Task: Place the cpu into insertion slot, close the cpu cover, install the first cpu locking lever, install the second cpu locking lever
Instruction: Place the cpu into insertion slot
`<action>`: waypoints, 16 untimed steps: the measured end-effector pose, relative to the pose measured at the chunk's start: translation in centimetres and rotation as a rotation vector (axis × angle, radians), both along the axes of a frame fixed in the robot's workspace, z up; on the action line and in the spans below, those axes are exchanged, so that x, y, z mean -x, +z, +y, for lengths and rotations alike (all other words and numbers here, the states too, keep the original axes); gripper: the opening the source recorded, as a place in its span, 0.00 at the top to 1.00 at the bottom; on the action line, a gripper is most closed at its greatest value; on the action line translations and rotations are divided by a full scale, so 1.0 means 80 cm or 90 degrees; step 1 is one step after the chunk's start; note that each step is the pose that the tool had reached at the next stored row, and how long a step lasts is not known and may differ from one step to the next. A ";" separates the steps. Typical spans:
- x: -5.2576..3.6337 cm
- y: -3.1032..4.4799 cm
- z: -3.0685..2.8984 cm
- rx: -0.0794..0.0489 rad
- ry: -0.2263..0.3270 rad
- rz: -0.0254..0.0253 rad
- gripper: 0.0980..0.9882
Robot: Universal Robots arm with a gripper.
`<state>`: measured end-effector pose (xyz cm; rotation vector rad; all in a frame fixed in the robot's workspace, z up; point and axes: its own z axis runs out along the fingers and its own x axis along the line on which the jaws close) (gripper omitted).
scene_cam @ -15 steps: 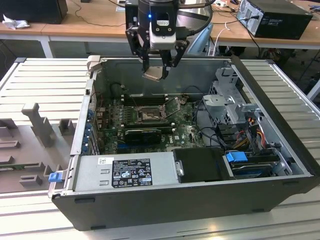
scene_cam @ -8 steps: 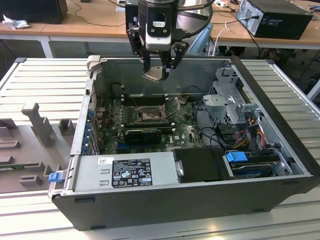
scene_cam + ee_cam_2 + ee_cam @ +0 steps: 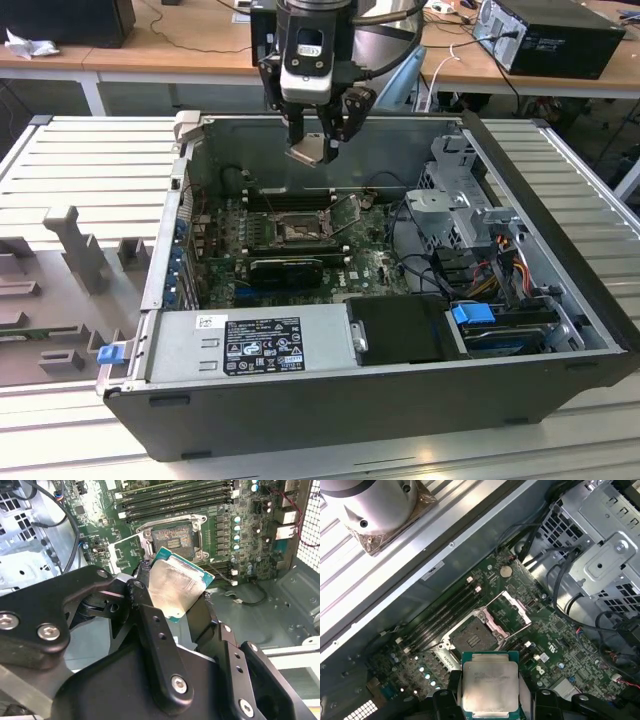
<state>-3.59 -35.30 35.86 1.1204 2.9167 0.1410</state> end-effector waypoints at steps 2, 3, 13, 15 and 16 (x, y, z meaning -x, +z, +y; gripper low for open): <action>0.000 -0.0009 0.0000 0.000 -0.010 0.0000 0.50; 0.000 -0.0014 0.0000 0.000 -0.018 0.0000 0.50; 0.000 -0.0052 0.0000 0.000 -0.068 0.0001 0.50; 0.000 -0.0058 0.0000 0.000 -0.074 0.0000 0.50; 0.000 -0.0061 0.0000 0.000 -0.076 0.0000 0.50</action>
